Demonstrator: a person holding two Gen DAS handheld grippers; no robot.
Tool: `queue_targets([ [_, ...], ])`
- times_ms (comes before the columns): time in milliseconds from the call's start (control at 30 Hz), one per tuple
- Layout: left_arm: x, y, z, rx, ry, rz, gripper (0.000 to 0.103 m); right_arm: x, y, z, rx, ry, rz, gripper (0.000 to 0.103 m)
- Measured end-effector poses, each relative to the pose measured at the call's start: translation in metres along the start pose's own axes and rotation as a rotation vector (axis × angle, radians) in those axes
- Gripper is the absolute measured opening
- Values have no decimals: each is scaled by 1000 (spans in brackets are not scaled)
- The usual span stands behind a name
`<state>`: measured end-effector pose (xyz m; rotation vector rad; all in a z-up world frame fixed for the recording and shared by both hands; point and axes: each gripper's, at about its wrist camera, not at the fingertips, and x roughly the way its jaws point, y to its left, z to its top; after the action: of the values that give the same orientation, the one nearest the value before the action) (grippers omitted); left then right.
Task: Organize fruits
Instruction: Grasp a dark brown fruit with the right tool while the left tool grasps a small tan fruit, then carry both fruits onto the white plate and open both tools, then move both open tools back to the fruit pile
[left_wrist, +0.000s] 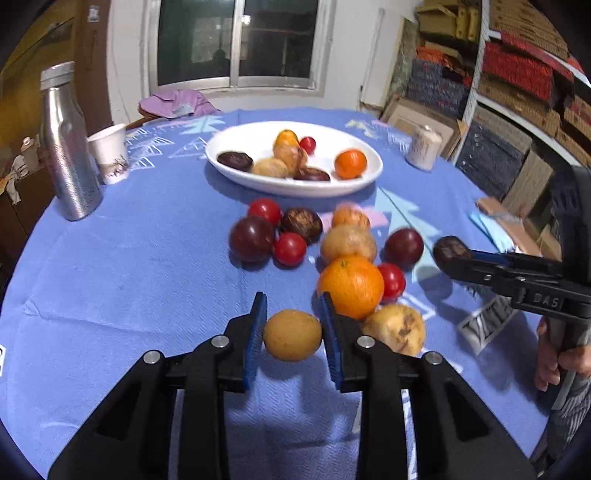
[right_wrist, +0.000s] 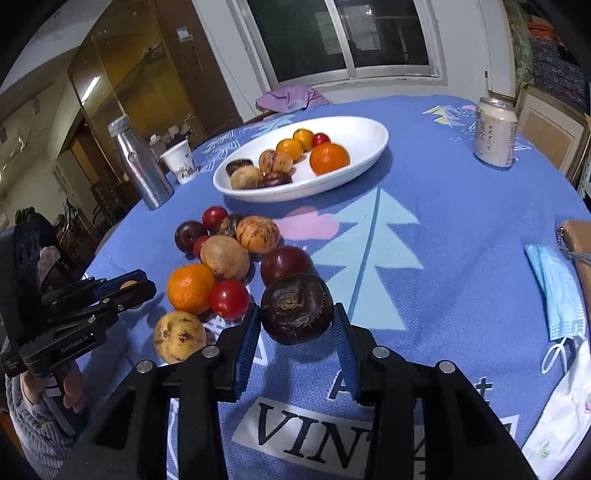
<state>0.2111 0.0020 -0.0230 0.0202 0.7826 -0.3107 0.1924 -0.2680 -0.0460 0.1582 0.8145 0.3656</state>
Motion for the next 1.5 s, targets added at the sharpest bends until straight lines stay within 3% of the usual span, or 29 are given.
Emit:
queue_targets([
  [133,-6,0,50,0,-48,34,29,-31,2,49,2,-97,-12,40],
  [233,6,-2,92,-26,-80,40,29,-32,7,93,13,-146,-13,40],
  [367,49,-5,120,-64,-53,43,29,7,1,129,61,-137,-14,40],
  [600,112,3,122,-80,29,69,29,92,-15,154,111,-48,-41,40],
  [767,116,16,123,-98,17,87,57,119,-14,161,101,-27,-23,41],
  [900,114,20,123,-103,9,103,67,113,-13,160,92,-57,-12,52],
  [1033,101,19,117,-97,-25,135,73,88,-13,156,105,-100,21,56],
  [1067,95,17,114,-92,-39,148,81,81,-12,154,101,-112,26,60],
  [1133,82,12,106,-70,-78,186,89,60,-7,143,83,-147,18,65],
  [1200,68,6,98,-42,-96,203,90,46,-1,129,51,-156,13,67],
  [1333,46,-3,70,-30,-77,149,91,27,0,90,26,-139,-7,69],
  [1500,22,-13,31,-22,-69,112,95,15,-17,51,113,-104,14,73],
])
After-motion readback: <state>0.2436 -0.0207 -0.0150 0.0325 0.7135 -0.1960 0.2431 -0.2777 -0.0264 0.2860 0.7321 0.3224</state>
